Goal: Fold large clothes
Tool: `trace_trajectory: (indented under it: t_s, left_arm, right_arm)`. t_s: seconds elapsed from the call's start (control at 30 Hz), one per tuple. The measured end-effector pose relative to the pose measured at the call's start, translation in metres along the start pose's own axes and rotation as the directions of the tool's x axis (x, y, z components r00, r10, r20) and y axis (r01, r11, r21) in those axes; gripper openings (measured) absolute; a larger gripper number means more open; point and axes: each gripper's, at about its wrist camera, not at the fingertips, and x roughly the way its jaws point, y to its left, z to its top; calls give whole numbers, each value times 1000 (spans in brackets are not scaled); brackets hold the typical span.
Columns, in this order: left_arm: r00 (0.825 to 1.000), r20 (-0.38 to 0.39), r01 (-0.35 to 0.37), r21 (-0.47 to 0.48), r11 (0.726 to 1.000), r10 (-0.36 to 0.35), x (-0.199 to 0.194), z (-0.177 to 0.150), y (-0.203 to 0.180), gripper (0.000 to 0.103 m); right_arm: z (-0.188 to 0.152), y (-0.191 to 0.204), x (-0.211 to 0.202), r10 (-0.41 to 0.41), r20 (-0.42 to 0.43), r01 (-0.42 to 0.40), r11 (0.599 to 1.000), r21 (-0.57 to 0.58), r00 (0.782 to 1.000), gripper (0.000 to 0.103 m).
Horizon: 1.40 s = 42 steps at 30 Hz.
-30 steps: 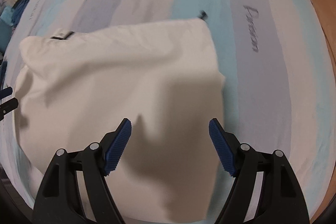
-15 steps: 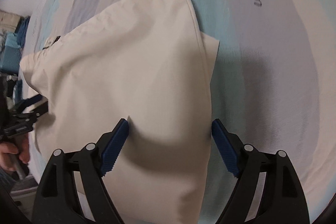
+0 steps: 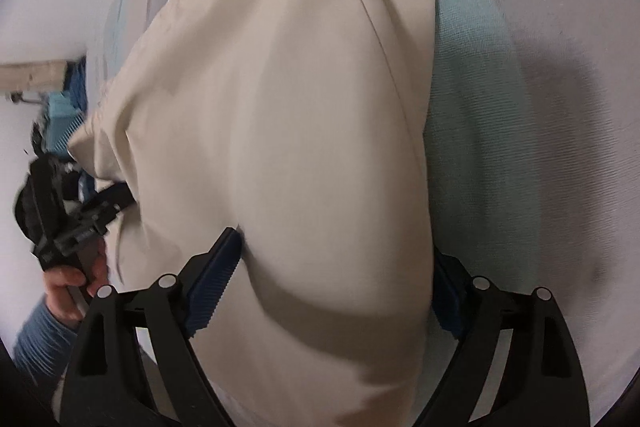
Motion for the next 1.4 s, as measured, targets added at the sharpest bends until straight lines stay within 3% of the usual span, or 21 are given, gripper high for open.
trace_trajectory:
  t_s: [0.03,0.17,0.47,0.6,0.67,0.73,0.83,1.0,1.1,1.23,1.4]
  left_arm:
    - [1000,0,0,0,1000,0,1,1,-2,98]
    - [1000,0,4,3,1000,-4,2,4,-2,98]
    - [1000,0,5,2,1000,-5,2,4,-2,98]
    - [1000,1,9,8,1000,-9,0,-1,1,98]
    - [1000,3,11,7,1000,-11,1,-1,1,98]
    - [1000,6,9,9,1000,-9,2,3,0,98]
    - [1000,10,5,10,1000,-5,3,2,-2,98]
    - [1000,6,1,12,1000,-2,4,2,-6,98]
    - [1000,8,1,15,1000,-1,5,1,-8,98]
    - [1000,10,-1,10,1000,1,6,0,-12,98]
    - [1000,9,4,10,1000,-4,7,-2,-12,98]
  right_arm:
    - [1,0,-1,27,6,-27,1000,9,1000,73]
    - [3,8,-6,93,-1,-93,995,-43,996,64]
    - [16,-18,9,186,-42,-183,981,71,982,69]
    - [14,-27,4,215,-64,-209,974,90,974,65]
    - [11,-21,6,181,-63,-176,981,79,981,62]
    - [10,-10,5,128,-62,-126,991,40,990,41]
    - [7,3,3,131,-59,-132,991,-15,990,22]
    - [5,9,2,108,-39,-109,993,-32,993,23]
    - [1,12,15,109,-34,-109,994,20,993,36]
    - [3,16,28,61,-18,-60,998,30,998,42]
    - [10,19,34,60,-66,-56,997,53,996,42]
